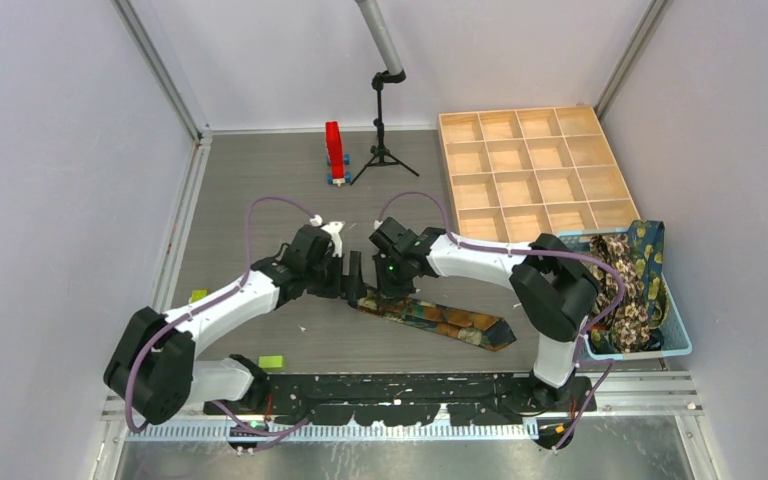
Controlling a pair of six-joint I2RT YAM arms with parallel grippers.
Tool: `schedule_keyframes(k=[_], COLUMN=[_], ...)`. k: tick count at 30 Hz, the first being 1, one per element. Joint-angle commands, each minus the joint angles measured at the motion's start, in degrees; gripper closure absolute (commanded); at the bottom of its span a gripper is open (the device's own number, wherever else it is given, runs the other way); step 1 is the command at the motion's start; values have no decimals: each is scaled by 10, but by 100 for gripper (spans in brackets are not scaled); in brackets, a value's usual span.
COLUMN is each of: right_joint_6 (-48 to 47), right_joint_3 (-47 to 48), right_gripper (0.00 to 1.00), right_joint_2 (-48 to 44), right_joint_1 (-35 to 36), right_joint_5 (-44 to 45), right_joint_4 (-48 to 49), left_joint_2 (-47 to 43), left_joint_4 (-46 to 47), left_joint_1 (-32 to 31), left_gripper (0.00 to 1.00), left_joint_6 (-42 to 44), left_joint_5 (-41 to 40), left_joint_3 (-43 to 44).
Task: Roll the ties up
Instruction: Roll the tie at the center of the board.
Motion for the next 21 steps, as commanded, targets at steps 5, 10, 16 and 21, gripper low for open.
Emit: schedule_keyframes(k=[5, 10, 16, 21], right_joint_6=[-9, -8, -10, -10], right_joint_3=[-24, -27, -25, -23], right_gripper=[83, 84, 84, 84], right_joint_2=[-15, -12, -12, -16], right_joint_1=[-6, -10, -14, -16], right_joint_5=[21, 19, 14, 10], right_joint_4=[18, 24, 24, 23], left_joint_2=[56, 88, 115, 137], left_joint_4=[81, 111, 146, 152], left_joint_1=[3, 3, 3, 3], left_gripper=[26, 33, 45, 63], left_joint_6=[4, -1, -3, -5], left_joint_5=[60, 94, 114, 117], left_joint_3=[3, 2, -1, 6])
